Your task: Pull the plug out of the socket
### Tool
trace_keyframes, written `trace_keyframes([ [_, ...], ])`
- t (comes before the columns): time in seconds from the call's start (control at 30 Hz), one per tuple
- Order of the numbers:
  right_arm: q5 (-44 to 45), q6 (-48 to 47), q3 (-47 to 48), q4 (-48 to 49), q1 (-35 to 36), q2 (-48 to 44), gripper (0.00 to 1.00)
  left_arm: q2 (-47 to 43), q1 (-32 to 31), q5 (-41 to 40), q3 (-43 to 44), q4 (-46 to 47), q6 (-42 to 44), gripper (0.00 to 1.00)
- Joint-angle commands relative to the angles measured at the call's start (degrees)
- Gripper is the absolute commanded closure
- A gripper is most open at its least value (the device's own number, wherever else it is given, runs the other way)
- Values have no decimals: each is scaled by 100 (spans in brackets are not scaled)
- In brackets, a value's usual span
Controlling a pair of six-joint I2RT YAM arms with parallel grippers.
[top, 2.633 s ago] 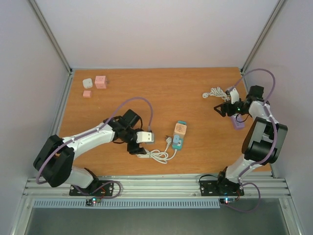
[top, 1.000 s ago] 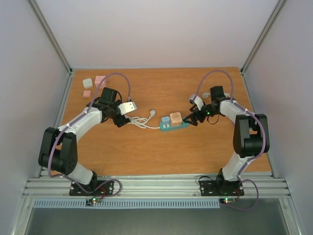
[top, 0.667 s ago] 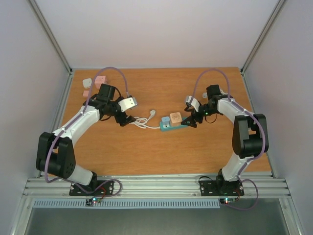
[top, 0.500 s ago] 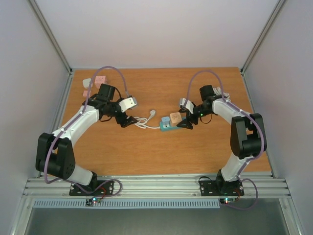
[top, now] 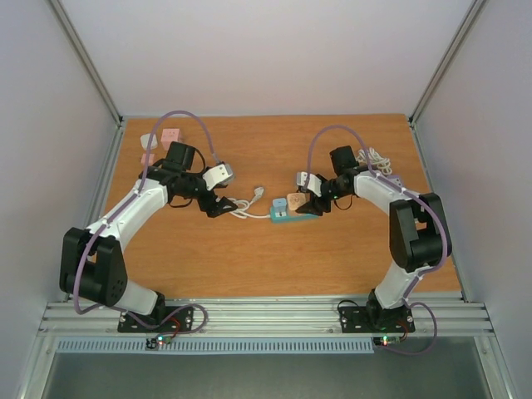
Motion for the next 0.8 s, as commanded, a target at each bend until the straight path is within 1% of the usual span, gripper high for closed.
trace_keyframes([
  [0.0,98,-180,-204,149,134,-117,42,-97,-5,233,6,47,-25,9],
  [0.1,112,-178,-239,99,230,-130,47,-131,-2,308,-2,51,-11,9],
  [0.27,-90,130,-420,107,586,-200,48,-210,-1,260,-252,264,59,12],
  [0.4,-303,646,-632,292,1043,-212,49,-440,-32,264,-858,815,205,16],
  [0.5,-386,1132,-692,511,1340,-147,49,-661,-182,278,-1275,947,655,20],
  [0.57,-428,1456,-771,706,1492,-138,49,-874,-322,168,-1615,1322,803,21],
  [0.67,-312,1877,-1012,1201,1711,-180,50,-1100,-557,-93,-2053,1842,931,24],
  [0.77,-11,2056,-1204,1458,1948,-193,51,-1094,-731,-218,-2321,2185,1021,28],
])
